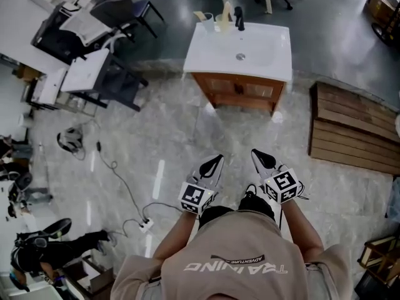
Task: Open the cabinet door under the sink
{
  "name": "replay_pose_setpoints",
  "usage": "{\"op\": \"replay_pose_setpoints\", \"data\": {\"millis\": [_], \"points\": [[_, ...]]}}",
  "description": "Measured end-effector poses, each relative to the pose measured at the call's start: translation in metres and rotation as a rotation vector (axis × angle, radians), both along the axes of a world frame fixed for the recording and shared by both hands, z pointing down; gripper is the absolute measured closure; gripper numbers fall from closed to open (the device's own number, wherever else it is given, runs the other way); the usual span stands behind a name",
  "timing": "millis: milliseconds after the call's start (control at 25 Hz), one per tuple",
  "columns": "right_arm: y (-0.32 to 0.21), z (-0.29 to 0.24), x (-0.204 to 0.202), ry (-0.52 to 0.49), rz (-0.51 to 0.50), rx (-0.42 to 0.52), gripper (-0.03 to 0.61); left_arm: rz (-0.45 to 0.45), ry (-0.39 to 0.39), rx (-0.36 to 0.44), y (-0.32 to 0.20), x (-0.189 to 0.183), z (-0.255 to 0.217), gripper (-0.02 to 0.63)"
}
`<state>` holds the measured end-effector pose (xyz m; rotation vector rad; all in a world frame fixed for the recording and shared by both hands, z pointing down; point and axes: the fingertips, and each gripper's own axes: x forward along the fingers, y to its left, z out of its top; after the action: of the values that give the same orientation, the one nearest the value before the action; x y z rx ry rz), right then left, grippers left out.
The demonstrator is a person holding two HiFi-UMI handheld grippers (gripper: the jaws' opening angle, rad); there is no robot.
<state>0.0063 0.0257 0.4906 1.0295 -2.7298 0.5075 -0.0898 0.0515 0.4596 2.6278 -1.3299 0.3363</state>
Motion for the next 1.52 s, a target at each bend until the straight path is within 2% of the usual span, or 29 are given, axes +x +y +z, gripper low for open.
{"op": "replay_pose_setpoints", "data": {"millis": [200,360,600,760,880,1040,1200,1400,1520], "points": [[-0.025,0.012,-0.002,0.021,0.007,-0.027,0.577,-0.049,0.034,-0.043,-0.029,-0.021,0.010,0.595],[-0.048,0.020,-0.019,0.055,0.015,-0.047,0.577,-0.045,0.042,-0.034,-0.057,-0.044,0.011,0.595],[-0.100,0.011,-0.052,0.094,0.076,-0.057,0.577,0.046,0.077,-0.027,-0.111,-0.077,0.018,0.595],[-0.129,0.016,-0.077,0.008,0.160,-0.158,0.577,0.120,0.103,0.000,-0.151,-0.104,-0.003,0.595],[-0.145,0.026,-0.091,0.064,0.217,-0.157,0.577,0.168,0.083,0.016,-0.175,-0.122,-0.005,0.595],[-0.159,0.034,-0.113,0.098,0.270,-0.144,0.577,0.233,0.075,0.001,-0.197,-0.142,0.003,0.595],[-0.171,0.044,-0.115,0.142,0.335,-0.164,0.577,0.278,0.075,-0.018,-0.215,-0.145,0.007,0.595],[-0.198,0.073,-0.091,0.158,0.424,-0.205,0.577,0.305,0.078,-0.043,-0.238,-0.130,0.017,0.595],[-0.221,0.100,-0.077,0.196,0.440,-0.209,0.577,0.305,0.073,-0.076,-0.251,-0.118,0.032,0.595]]}}
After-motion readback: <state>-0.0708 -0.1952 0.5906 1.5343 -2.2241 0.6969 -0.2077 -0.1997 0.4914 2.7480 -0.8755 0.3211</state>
